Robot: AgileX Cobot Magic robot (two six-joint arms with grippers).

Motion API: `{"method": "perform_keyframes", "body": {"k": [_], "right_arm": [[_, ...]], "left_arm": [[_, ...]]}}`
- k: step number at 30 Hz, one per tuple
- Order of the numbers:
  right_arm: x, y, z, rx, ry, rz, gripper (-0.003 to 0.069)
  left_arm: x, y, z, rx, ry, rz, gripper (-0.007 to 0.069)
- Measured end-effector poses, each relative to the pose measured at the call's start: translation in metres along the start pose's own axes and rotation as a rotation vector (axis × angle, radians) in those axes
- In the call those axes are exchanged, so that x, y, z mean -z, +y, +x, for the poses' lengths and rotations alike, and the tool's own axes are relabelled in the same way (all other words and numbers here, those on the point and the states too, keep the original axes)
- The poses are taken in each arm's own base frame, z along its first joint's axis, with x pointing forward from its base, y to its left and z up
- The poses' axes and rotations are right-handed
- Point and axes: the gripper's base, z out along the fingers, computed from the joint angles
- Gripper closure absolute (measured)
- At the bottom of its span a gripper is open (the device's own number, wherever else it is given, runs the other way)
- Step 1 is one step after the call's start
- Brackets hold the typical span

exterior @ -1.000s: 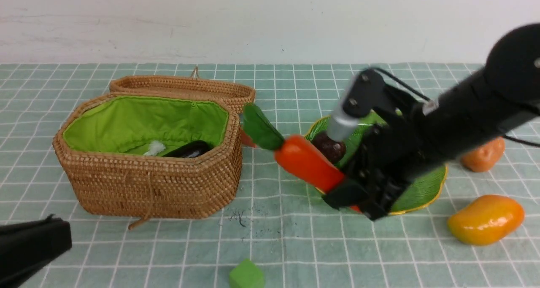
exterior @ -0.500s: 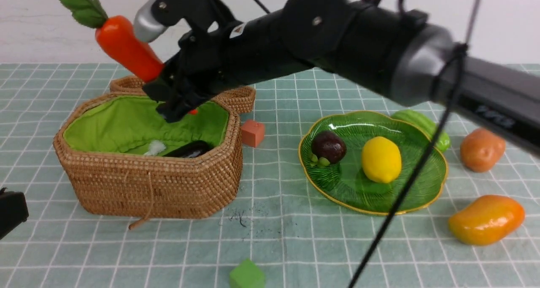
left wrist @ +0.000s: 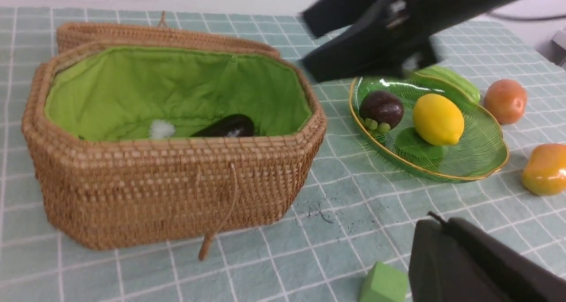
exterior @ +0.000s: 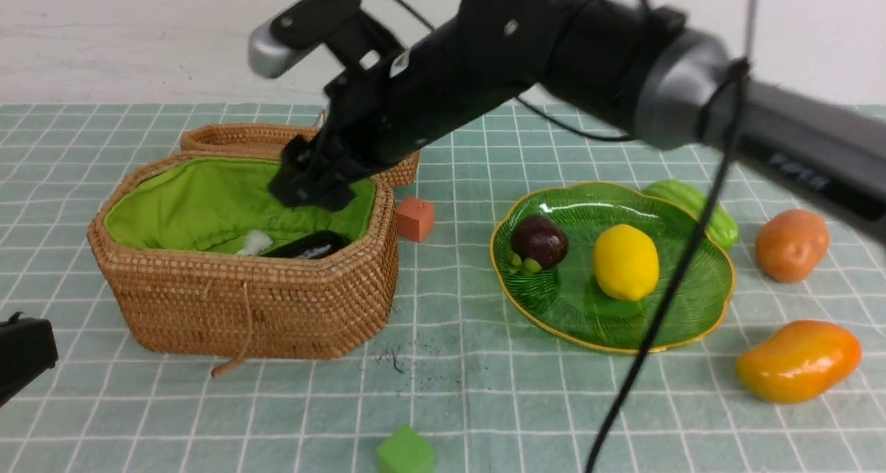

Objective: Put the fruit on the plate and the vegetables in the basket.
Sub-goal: Use the right arm to grab a mango and put it into the right plate

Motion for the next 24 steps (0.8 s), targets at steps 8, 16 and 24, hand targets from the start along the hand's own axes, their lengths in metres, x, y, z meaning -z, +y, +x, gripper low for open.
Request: {"method": "perform_keyframes", "body": {"k": [8,16,24], "right_arm": [[0.109,-0.027,0.025,-0.306,0.251,0.321,0.0551],[0.159,-0.06,0.116,-0.761,0.376,0.55,0.0664],[0.16,-0.109,0.245,-1.321,0.366,0.617,0.037]], "left_arm": [[0.002,-0.015,-0.009,-0.111,-0.112,0.161,0.0638],[0.002,-0.022,-0.009,-0.107,-0.113,0.238,0.0638],[0.001,-0.023,-0.008,-0.115,-0.097,0.241,0.0637]]}}
